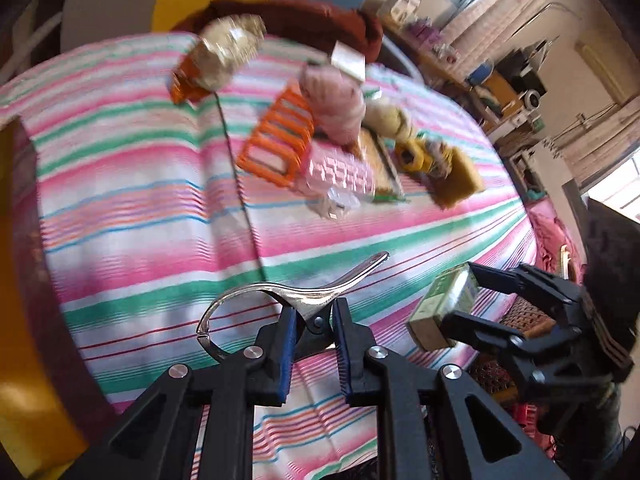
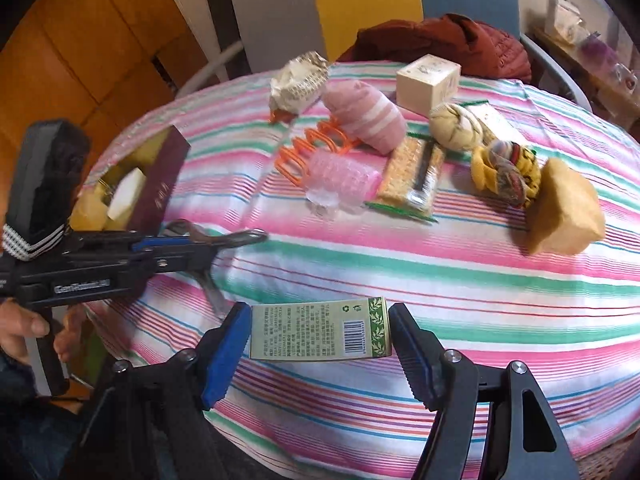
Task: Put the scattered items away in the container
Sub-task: 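Carry the clip and green box over the gold tin and release both into it, then withdraw both tools from the tin toward the remaining items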
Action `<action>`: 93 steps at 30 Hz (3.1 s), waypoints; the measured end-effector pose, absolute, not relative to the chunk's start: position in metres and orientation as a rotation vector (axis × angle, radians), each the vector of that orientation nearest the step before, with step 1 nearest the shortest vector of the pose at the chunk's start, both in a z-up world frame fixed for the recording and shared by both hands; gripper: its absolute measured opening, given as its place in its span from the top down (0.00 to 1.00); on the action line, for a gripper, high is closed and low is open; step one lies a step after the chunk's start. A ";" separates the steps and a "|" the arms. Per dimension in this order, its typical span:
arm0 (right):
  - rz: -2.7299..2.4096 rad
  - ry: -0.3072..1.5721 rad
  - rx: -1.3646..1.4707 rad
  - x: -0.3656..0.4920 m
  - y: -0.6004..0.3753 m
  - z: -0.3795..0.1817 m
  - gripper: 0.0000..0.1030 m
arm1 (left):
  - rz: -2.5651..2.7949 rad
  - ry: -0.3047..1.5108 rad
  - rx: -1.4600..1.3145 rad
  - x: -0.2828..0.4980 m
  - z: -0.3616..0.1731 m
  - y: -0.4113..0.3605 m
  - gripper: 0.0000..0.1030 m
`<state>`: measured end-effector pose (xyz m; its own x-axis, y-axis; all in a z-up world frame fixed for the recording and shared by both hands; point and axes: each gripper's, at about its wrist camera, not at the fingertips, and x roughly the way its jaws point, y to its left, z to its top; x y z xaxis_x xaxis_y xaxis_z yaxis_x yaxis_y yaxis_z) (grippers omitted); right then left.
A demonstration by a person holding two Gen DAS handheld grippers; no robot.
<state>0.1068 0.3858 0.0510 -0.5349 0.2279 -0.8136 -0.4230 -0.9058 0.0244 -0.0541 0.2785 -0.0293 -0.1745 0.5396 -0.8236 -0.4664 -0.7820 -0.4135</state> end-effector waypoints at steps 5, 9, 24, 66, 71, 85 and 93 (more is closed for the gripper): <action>2.548 0.255 -1.251 0.074 0.356 0.054 0.31 | 2.092 -0.189 -1.398 -0.049 -0.005 0.202 0.84; 2.621 0.196 -1.288 0.041 0.328 0.048 0.31 | 2.196 -0.290 -1.387 -0.043 0.009 0.130 0.84; 2.827 -0.013 -1.408 -0.057 0.217 0.027 0.31 | 2.286 -0.500 -1.657 -0.017 -0.041 -0.025 0.84; 2.898 -0.018 -1.653 -0.098 0.174 -0.031 0.23 | 2.188 -0.884 -1.585 -0.004 -0.034 -0.072 0.54; 2.935 -0.025 -1.621 -0.096 0.177 -0.026 0.23 | 2.222 -0.963 -1.482 -0.007 -0.023 -0.081 0.54; 2.968 -0.122 -1.788 -0.092 0.164 -0.038 0.23 | 2.196 -0.948 -1.520 -0.011 -0.047 -0.064 0.53; 3.030 -0.022 -1.621 -0.076 0.190 -0.005 0.23 | 2.217 -0.897 -1.479 -0.007 -0.044 -0.053 0.53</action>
